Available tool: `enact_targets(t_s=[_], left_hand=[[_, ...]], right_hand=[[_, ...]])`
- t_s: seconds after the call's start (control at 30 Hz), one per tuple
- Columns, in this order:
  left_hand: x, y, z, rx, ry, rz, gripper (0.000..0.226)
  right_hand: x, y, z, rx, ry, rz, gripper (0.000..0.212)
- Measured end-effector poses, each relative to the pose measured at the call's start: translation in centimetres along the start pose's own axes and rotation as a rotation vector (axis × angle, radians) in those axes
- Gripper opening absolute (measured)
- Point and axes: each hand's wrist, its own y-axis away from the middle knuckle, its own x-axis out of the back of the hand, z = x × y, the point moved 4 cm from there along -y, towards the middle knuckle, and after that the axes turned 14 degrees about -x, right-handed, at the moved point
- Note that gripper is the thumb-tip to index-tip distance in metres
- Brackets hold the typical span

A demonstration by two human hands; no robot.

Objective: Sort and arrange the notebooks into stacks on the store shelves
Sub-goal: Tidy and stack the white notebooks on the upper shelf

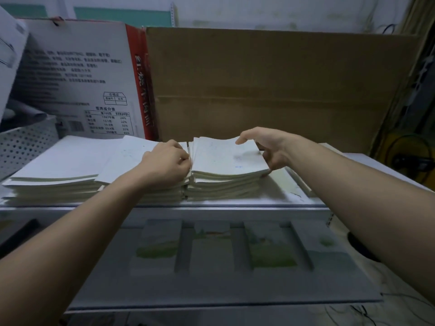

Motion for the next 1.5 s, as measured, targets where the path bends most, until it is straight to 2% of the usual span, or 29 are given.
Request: enact_targets(t_s=[0.23,0.33,0.4,0.57,0.7,0.83,0.93,1.1,1.17,1.23,1.3,1.37,1.4,1.5], left_hand=[[-0.2,-0.2,-0.2,0.012,0.000,0.017,0.034],[-0.2,-0.2,-0.2,0.014,-0.005,0.007,0.035],[-0.2,-0.1,-0.2,0.008,-0.015,0.011,0.035],[-0.2,-0.1,-0.3,0.008,-0.006,0.020,0.035],[-0.2,0.0,-0.4,0.014,-0.001,0.026,0.036],[0.0,0.0,-0.4,0.011,0.019,-0.013,0.038],[1.0,-0.2,0.1,0.023,0.028,-0.061,0.042],[3.2,-2.1,3.0,0.133,0.101,-0.157,0.065],[3.3,-3.3,4.4,0.145,0.221,-0.011,0.074],[2.7,-4.2,5.0,0.263,0.555,0.174,0.093],[1.5,-4.7,5.1,0.410,0.942,0.273,0.103],[0.1,-4.9,5.6,0.448,1.256,0.287,0.080],[-0.4,-4.9,5.8,0.434,1.326,0.304,0.068],[-1.0,-4.4,6.7,0.322,1.284,0.501,0.048]], right_hand=[[-0.9,-0.8,0.4,-0.058,-0.041,-0.036,0.063],[-1.2,-0.8,0.0,-0.020,0.064,0.032,0.060],[-1.5,-0.9,-0.3,0.017,0.123,0.026,0.052],[-1.2,-0.6,0.1,0.022,-0.004,-0.091,0.018],[-1.0,-1.0,0.6,0.046,0.001,-0.037,0.006],[0.1,-1.3,1.0,0.032,0.032,0.001,0.023],[1.2,-1.0,1.2,0.055,-0.013,0.016,0.028],[1.9,0.1,1.4,0.251,-0.168,0.055,0.052],[2.1,0.9,1.8,0.352,-0.187,0.061,0.061],[2.3,1.7,2.3,0.460,-0.211,0.056,0.069],[2.7,2.2,2.7,0.562,-0.261,0.047,0.074],[2.9,2.5,3.0,0.657,-0.290,0.032,0.075],[3.0,2.6,3.2,0.693,-0.274,0.029,0.075],[2.8,2.9,3.7,0.769,-0.185,0.022,0.073]])
